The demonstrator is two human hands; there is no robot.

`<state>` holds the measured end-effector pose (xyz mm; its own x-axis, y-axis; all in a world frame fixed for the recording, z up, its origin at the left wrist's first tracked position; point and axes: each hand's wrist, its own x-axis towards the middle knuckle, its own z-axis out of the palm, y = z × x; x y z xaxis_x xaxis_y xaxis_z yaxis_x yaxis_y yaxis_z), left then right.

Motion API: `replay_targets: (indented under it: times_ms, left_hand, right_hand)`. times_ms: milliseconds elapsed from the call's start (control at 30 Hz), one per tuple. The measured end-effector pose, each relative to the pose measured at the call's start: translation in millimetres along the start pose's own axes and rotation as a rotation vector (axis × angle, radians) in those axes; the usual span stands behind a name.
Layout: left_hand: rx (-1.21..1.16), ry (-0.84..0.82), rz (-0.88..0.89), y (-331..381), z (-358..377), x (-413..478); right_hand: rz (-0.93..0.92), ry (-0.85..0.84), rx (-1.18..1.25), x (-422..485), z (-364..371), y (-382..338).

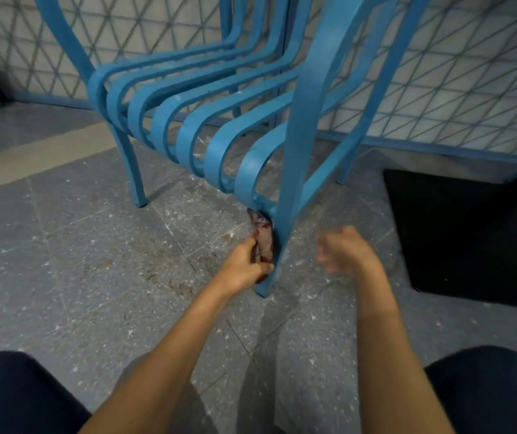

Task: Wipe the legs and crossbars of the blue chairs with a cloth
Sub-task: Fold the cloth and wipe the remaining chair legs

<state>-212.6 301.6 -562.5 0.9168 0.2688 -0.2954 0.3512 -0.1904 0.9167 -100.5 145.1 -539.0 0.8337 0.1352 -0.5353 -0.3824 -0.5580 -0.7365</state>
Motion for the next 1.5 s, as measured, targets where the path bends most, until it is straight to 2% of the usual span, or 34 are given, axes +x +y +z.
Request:
replay_targets:
  times_ms: [67, 133, 200, 267, 333, 400, 467, 567, 633, 667, 733, 767, 800, 867, 967, 1067, 1200, 1367, 1500]
  left_hand:
    - [0.024, -0.094, 0.000, -0.8, 3.1, -14.0]
    - [0.046, -0.243, 0.042, 0.8, 8.4, -25.7]
    - [-0.007, -0.352, 0.023, 5.0, 6.4, -30.4]
    - [-0.113, -0.372, -0.042, 15.3, -14.4, -26.2]
    - [-0.130, -0.248, -0.038, 29.6, -47.9, -15.1]
    - [-0.281, -0.118, -0.059, 43.1, -78.8, -2.6]
    - [-0.461, -0.133, -0.119, 49.4, -94.8, 7.9]
    - [-0.476, -0.165, -0.152, 50.2, -93.0, 18.4]
    - [-0.515, -0.124, -0.136, 47.5, -89.3, 26.9]
    - [-0.536, -0.095, -0.126, 46.2, -87.9, 31.2]
    - [-0.522, -0.038, -0.110, 43.1, -82.1, 38.6]
    - [-0.476, -0.022, -0.104, 38.1, -77.6, 41.8]
    - [-0.426, -0.023, -0.099, 33.0, -72.0, 44.6]
    - [-0.392, -0.080, -0.125, 16.8, -60.9, 48.2]
    - [-0.303, -0.172, -0.191, -10.7, -44.9, 54.3]
    - [-0.138, -0.128, -0.226, -34.9, -31.1, 62.0]
    - [-0.041, -0.156, -0.155, -41.7, -14.1, 66.5]
    - [0.066, -0.253, 0.128, -25.3, 0.0, 71.4]
    - [0.110, -0.308, 0.219, -15.8, -3.2, 78.0]
  right_hand:
    - [0.073, -0.236, 0.141, -36.0, 18.4, 13.9]
    - [0.041, -0.354, 0.287, -58.2, 44.4, 17.1]
    - [-0.040, -0.257, 0.468, -62.3, 63.2, 22.1]
    - [-0.054, -0.089, 0.591, -58.3, 60.4, 29.0]
    - [-0.028, 0.109, 0.701, -50.4, 45.3, 43.8]
    - [-0.002, 0.208, 0.746, -46.0, 33.6, 56.0]
    - [0.008, 0.127, 0.798, -43.0, 33.2, 63.2]
    - [-0.070, -0.021, 0.890, -44.0, 52.1, 60.5]
    - [-0.244, -0.068, 0.824, -44.6, 77.7, 50.7]
    - [-0.342, -0.031, 0.718, -40.5, 92.2, 49.4]
    - [-0.466, 0.209, 0.428, -25.1, 118.1, 54.7]
    - [-0.473, 0.331, 0.317, -17.6, 129.6, 59.6]
    - [-0.466, 0.428, 0.250, -10.2, 137.1, 65.9]
    - [-0.412, 0.457, 0.202, 1.5, 147.8, 82.6]
    - [-0.178, 0.336, 0.092, 24.8, 162.9, 116.7]
    - [-0.034, 0.225, -0.037, 49.2, 169.7, 135.1]
    - [-0.099, 0.190, -0.033, 53.0, 152.4, 126.7]
    - [-0.383, 0.436, 0.255, 30.9, 132.2, 101.5]
    - [-0.506, 0.474, 0.206, 37.0, 142.9, 105.6]
